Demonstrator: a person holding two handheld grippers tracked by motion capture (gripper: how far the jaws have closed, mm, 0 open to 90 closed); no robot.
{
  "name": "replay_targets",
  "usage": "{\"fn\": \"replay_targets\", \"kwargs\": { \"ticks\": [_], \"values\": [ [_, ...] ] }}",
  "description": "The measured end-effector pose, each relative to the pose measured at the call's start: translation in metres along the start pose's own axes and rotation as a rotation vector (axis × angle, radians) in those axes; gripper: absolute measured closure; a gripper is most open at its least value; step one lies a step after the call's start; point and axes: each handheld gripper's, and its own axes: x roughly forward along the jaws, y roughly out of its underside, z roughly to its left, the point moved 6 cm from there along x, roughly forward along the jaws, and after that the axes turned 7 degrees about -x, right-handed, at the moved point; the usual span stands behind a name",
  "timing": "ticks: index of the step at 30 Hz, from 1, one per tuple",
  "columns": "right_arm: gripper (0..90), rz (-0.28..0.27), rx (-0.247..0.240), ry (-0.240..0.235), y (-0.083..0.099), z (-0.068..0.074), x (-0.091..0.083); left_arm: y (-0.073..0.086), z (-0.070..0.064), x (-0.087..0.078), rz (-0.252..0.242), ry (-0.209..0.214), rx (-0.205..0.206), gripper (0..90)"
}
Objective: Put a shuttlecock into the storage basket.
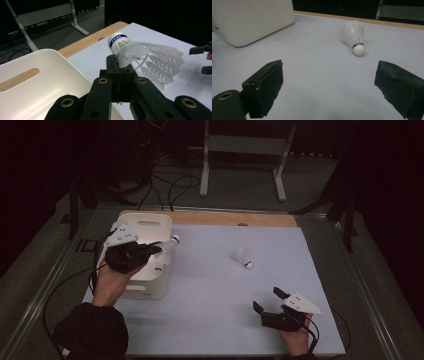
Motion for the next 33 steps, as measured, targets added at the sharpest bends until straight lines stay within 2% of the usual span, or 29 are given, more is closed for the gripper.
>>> {"fn": "replay_targets", "kwargs": {
  "ticks": [33],
  "values": [
    [8.1,0.001,0.002,0.002,0.0,0.0,0.0,0.004,0.024,-0.023,-0.021,-0.074,-0.032,89.7]
  ]
}}
